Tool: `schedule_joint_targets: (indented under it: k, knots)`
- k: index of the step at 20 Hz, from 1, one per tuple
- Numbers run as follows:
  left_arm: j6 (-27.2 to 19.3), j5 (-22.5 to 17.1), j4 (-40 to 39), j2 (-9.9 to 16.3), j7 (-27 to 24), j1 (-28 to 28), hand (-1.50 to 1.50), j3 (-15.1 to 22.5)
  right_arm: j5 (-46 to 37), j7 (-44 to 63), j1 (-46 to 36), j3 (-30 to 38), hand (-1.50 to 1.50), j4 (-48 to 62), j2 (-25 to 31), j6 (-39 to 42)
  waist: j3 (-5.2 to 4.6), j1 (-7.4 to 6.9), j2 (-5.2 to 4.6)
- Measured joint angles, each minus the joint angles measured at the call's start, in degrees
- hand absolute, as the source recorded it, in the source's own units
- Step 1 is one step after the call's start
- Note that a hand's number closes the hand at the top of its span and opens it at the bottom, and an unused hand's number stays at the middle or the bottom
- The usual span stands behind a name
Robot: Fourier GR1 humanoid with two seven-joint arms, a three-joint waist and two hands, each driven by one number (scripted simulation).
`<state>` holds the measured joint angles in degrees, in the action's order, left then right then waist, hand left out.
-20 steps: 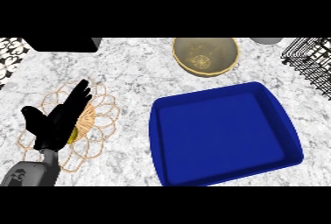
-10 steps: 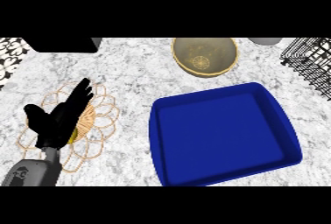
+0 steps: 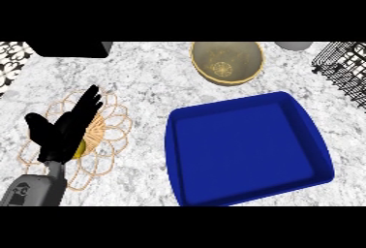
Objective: Pick the eggplant from the tray and place it in the tiered basket
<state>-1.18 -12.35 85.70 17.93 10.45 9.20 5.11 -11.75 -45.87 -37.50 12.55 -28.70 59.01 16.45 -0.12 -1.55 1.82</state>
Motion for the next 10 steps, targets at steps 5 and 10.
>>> schedule_joint_targets:
  k: [5,10]
  knots:
    - [0.01,0.34,-0.08,-0.38,0.08,0.05,0.0,0.49,1.55,3.08,-0.9,2.44,-1.5,3.05,0.7,2.88,-0.37,-0.55,-0.27]
    - [0.17,0.44,-0.16,-0.44,0.07,0.34,0.0,0.59,5.81,7.91,-3.24,7.2,-1.5,7.68,1.54,7.56,-0.38,-1.17,-0.56]
